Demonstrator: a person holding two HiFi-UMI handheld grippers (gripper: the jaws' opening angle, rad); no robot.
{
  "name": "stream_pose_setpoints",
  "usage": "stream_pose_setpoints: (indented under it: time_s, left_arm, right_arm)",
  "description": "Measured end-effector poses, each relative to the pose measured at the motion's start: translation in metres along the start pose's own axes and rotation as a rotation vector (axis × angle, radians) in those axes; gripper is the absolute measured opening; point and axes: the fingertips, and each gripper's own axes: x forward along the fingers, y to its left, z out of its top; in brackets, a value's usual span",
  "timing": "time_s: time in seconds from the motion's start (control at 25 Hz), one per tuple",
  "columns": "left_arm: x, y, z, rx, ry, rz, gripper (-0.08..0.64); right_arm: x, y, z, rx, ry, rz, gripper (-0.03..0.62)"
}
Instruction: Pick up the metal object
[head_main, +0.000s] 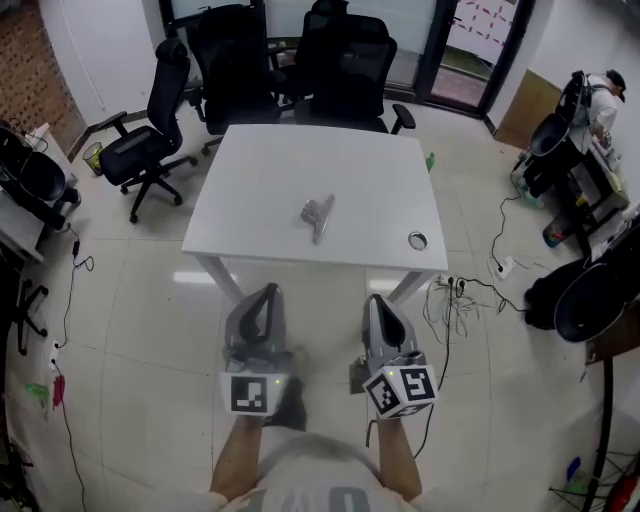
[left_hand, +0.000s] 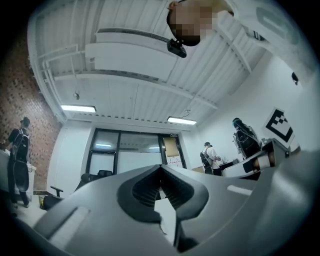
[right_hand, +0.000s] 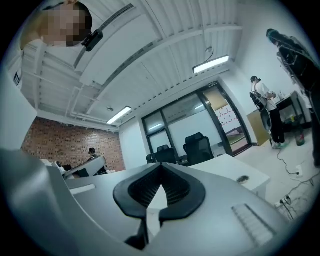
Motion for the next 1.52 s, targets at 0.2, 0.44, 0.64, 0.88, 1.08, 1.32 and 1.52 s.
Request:
stream_pose_setpoints:
  time_s: [0.2,0.44,0.64,0.88,1.08,1.32,1.52]
  left_arm:
    - [0.107,0.052,-0.021,-0.024,-0.013,-0.028,-0.003]
    - [0.182,0.08,-0.053,-0.044,0.009,-0.022,-0.003]
    - [0.216,0.09,-0.073,-0.058,0.028,0.001,-0.003]
    - [0.24,0.094,-0.088,-0.091,0.046,0.01,-0.003]
    - [0.243,0.077,-0.137,-0.15,0.164,-0.019,0.011]
    - [0.235,0.051,-0.217,-0.21,0.382,-0.086,0.16]
    - [0.228,0.033,-0.283,-0.374,0.57,-0.132,0.195]
  right_arm:
    - [0.115,-0.011,0.029,-0.052,-0.041,-0.004,0.011]
    - [0.19,-0.039,0.035,-0.063,-0.033,-0.009,0.011]
    - [0.234,-0.062,0.037,-0.055,-0.007,0.004,0.011]
    - [0.261,-0.071,0.038,-0.05,-0.008,0.021,0.011]
    - [0.269,-0.074,0.034,-0.057,0.016,0.019,0.011]
    - [0.268,-0.089,0.028,-0.048,0.027,-0.022,0.011]
    - [0.268,-0.104,0.027,-0.057,0.039,-0.054,0.011]
